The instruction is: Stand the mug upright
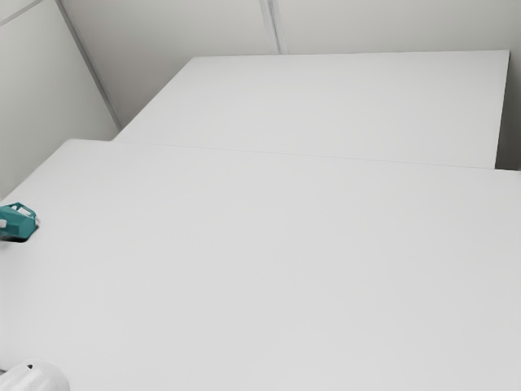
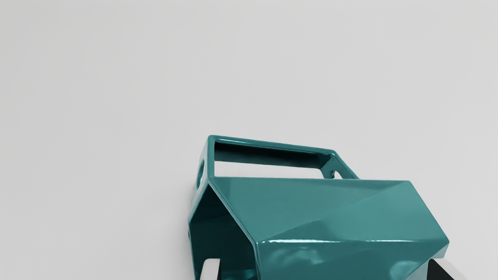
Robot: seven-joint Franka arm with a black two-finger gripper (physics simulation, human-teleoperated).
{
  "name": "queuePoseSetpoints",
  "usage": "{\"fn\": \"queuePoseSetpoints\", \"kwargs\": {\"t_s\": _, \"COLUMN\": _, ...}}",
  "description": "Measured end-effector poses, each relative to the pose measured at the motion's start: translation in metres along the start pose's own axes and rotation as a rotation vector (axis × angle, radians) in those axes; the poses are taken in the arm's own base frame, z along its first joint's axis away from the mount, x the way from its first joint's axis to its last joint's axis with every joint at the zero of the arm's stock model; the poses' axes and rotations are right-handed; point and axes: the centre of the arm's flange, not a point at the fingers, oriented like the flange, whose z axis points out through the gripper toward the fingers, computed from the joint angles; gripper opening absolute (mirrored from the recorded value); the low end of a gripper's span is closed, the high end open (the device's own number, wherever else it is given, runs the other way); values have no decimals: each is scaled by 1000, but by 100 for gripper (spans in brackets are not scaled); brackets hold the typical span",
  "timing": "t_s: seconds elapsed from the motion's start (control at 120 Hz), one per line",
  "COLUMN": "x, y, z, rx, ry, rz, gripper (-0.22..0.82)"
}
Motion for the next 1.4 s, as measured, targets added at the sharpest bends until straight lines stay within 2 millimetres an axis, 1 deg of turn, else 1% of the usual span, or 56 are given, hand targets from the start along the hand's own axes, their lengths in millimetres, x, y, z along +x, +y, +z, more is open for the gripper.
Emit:
{"fn": "queuePoseSetpoints", "kwargs": {"t_s": 0.133, "x": -3, "y": -1, "z": 4, "rx": -7, "ry": 10, "rz": -4, "gripper": 55}}
{"fn": "queuePoseSetpoints", "kwargs": {"t_s": 0.233, "x": -3, "y": 0, "z": 7, "rx": -11, "ry": 16, "rz": -3, "gripper": 52}}
{"fn": "queuePoseSetpoints", "kwargs": {"t_s": 0.45, "x": -2, "y": 0, "z": 7, "rx": -13, "ry": 30, "rz": -3, "gripper": 35}}
{"fn": "queuePoseSetpoints", "kwargs": {"t_s": 0.708, "x": 3, "y": 1, "z": 9, "rx": -16, "ry": 34, "rz": 2, "gripper": 24}}
{"fn": "queuePoseSetpoints", "kwargs": {"t_s": 0.875, "x": 7, "y": 3, "z": 11, "rx": -19, "ry": 33, "rz": 6, "gripper": 15}}
{"fn": "queuePoseSetpoints", "kwargs": {"t_s": 0.967, "x": 10, "y": 6, "z": 11, "rx": -21, "ry": 30, "rz": 8, "gripper": 6}}
{"fn": "queuePoseSetpoints", "kwargs": {"t_s": 1.05, "x": 16, "y": 9, "z": 9, "rx": -22, "ry": 26, "rz": 12, "gripper": -5}}
{"fn": "queuePoseSetpoints", "kwargs": {"t_s": 1.117, "x": 22, "y": 12, "z": 7, "rx": -24, "ry": 22, "rz": 17, "gripper": -10}}
{"fn": "queuePoseSetpoints", "kwargs": {"t_s": 1.267, "x": 38, "y": 21, "z": 1, "rx": -24, "ry": 10, "rz": 32, "gripper": -13}}
{"fn": "queuePoseSetpoints", "kwargs": {"t_s": 1.358, "x": 54, "y": 33, "z": -6, "rx": -21, "ry": -6, "rz": 45, "gripper": -15}}
{"fn": "queuePoseSetpoints", "kwargs": {"t_s": 1.4, "x": 65, "y": 40, "z": -12, "rx": -17, "ry": -18, "rz": 55, "gripper": -15}}
